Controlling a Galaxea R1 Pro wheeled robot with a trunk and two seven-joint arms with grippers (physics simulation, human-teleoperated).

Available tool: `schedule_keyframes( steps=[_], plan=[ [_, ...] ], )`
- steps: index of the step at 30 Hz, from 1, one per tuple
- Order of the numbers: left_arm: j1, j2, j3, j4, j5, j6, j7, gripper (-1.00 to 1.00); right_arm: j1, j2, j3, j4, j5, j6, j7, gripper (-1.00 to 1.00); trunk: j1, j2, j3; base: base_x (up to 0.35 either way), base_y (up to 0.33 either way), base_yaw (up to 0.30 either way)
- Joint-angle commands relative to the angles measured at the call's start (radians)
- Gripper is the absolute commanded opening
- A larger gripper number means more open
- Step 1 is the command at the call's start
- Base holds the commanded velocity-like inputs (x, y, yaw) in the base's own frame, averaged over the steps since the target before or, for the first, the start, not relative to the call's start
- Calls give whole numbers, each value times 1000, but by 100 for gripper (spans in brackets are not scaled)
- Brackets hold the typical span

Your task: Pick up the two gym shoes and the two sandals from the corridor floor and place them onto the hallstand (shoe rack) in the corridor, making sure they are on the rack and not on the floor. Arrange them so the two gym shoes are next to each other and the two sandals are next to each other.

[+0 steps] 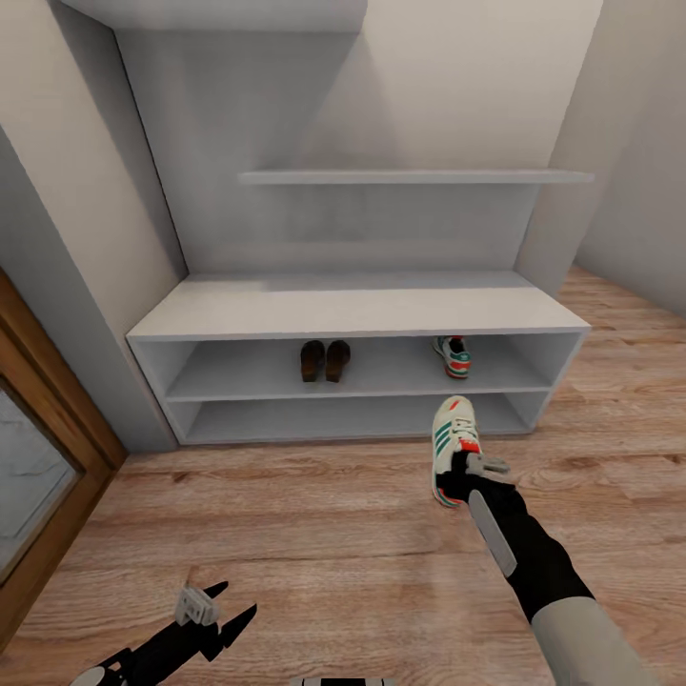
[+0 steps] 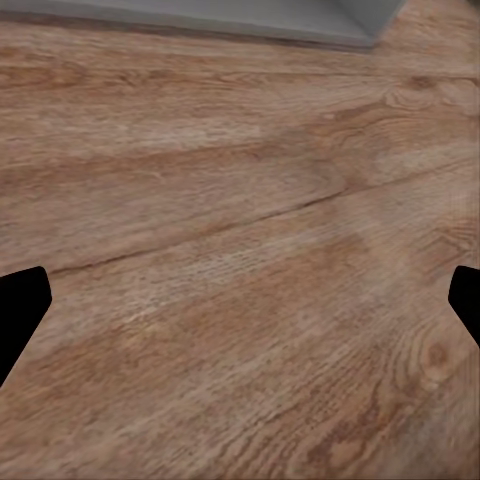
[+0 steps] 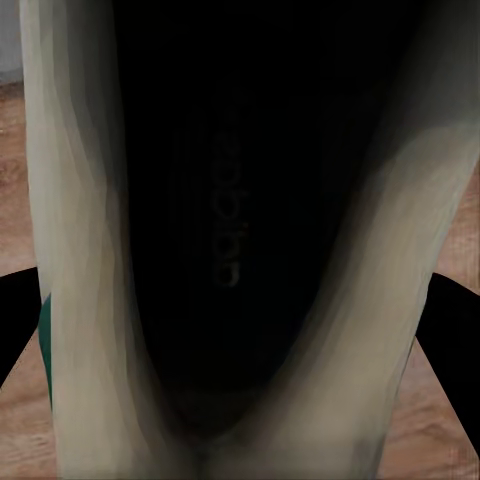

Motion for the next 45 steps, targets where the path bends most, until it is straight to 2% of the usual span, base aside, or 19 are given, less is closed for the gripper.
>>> schedule_keyframes(
  steps=[1,11,26,35,40,42,45],
  plan=[
    [0,0,1,1,2,-4,-5,100,-3,-1,4,1,-11,2,-10,-100,0,0,-1,0,0,0],
    [0,10,8,2,11,-4,-10,100,-13,0,6,9,-13,2,-10,-100,0,0,-1,0,0,0],
    [1,10,9,-4,1,-6,-120,100,-14,9,12,96,-13,1,-10,-100,0,0,-1,0,0,0],
    [2,12,4,-5,-2,-6,-130,100,-20,51,21,138,-8,1,-22,-100,0,0,-1,0,0,0],
    [2,12,0,-7,-10,-5,-136,100,-48,76,22,141,-9,1,-90,-100,0,0,-1,0,0,0],
    [1,11,0,-8,-27,-4,-142,100,-56,84,23,141,-9,1,-103,-100,0,0,-1,0,0,0],
    [-1,9,0,-11,-74,0,-149,100,-82,108,24,140,-9,2,-116,-100,0,0,-1,0,0,0]
  ],
)
